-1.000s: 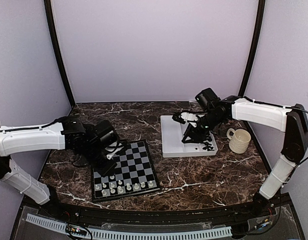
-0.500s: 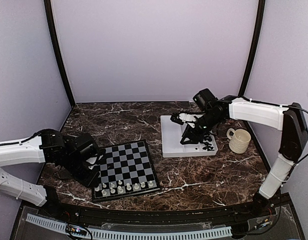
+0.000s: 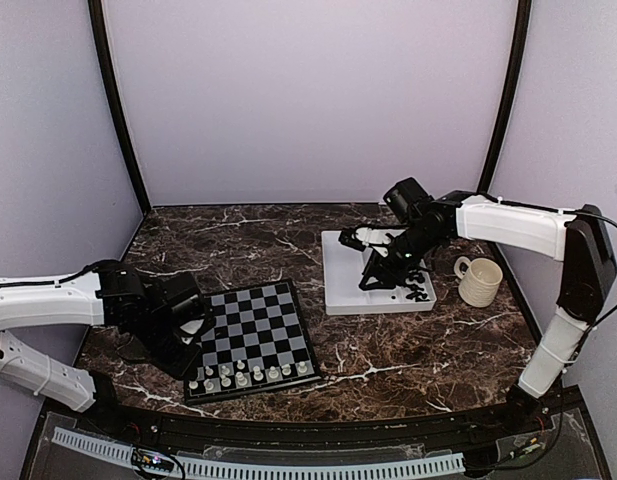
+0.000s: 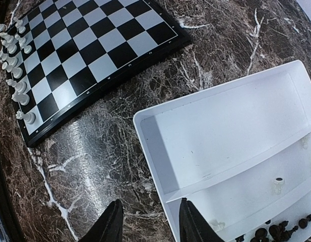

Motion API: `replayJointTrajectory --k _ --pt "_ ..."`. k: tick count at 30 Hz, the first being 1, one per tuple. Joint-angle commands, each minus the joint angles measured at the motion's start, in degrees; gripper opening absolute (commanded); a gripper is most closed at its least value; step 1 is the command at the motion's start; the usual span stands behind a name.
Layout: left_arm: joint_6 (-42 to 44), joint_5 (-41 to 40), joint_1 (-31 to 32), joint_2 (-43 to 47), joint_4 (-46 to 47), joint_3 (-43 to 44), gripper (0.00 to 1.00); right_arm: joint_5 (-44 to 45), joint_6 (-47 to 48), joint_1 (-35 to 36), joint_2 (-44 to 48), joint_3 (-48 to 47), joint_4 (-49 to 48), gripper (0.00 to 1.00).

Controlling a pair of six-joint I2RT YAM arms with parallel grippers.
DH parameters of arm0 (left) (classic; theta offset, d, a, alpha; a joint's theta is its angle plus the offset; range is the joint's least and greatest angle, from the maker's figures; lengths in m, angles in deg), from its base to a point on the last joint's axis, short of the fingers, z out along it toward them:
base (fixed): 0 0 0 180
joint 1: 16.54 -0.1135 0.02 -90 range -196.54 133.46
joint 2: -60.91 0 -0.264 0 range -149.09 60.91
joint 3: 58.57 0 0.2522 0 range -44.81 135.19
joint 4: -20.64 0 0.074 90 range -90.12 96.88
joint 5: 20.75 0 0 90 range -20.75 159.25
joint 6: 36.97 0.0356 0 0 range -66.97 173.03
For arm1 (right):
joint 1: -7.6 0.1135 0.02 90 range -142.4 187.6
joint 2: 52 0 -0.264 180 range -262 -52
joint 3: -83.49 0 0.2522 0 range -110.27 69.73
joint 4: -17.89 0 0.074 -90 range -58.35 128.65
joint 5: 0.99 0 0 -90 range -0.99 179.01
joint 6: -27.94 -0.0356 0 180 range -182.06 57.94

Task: Set up the chess pieces on the board
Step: Place the rook at a1.

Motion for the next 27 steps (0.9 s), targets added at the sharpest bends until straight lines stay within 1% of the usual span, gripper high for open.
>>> replayJointTrajectory --k 1,14,27 --pt "0.11 0.72 0.19 -0.60 -0.60 -0.75 0.07 0.08 -0.03 0.49 -0.62 -1.41 0.13 0.40" --pt "-1.22 -0.61 0.19 -5.11 -0.04 -0.75 0.08 0.23 0.22 0.73 -1.25 -1.58 0.27 0.40" --pt "-1.16 -0.79 0.19 -6.53 1.25 -0.77 0.08 0.48 0.39 0.84 -1.01 -1.40 0.29 0.40"
